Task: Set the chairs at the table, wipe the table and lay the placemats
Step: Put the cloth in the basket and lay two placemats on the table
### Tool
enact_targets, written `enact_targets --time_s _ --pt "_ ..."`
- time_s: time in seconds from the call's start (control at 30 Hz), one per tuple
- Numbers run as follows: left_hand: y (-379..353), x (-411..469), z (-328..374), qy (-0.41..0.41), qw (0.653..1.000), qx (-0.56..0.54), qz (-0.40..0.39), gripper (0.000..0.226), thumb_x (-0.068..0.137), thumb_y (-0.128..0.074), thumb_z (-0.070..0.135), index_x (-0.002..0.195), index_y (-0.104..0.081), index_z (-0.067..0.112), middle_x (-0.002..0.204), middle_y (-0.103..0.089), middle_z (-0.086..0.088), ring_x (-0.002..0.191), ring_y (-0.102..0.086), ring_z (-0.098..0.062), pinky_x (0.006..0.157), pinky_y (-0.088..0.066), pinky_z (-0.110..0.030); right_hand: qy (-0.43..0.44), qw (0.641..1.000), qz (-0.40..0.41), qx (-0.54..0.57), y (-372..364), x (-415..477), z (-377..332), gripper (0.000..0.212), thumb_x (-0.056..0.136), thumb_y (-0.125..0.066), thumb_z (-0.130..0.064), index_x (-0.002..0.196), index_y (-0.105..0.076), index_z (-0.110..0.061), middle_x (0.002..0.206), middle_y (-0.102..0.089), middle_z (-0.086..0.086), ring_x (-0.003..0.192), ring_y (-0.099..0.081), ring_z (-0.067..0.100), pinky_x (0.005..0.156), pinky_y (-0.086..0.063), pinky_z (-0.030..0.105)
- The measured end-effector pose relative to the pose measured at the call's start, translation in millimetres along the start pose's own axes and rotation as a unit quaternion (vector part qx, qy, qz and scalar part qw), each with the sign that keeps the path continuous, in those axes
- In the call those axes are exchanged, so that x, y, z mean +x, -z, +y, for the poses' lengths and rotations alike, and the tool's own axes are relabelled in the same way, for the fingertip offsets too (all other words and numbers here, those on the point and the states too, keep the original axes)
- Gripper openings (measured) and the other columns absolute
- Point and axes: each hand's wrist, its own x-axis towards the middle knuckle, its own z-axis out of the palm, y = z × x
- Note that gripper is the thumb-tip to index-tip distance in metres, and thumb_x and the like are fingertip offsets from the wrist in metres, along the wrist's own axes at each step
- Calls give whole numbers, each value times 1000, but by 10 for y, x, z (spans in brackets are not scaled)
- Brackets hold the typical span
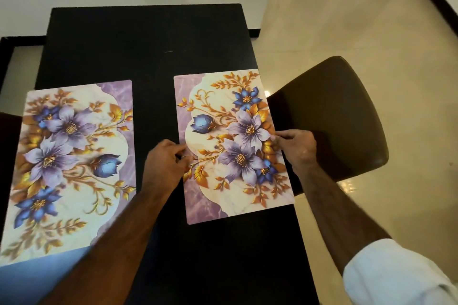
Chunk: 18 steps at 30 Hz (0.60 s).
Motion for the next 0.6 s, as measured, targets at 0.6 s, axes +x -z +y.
enact_targets --time_s 0.6 --pt "-50 -26 85 -3 1000 -21 14 42 100 -80 32 138 -75 14 125 -69 -1 103 -66 -12 99 -61 -35 -12 1000 8 3 99 -63 25 36 86 -94 -29 117 -84 -15 98 -81 -4 86 -79 12 77 -69 38"
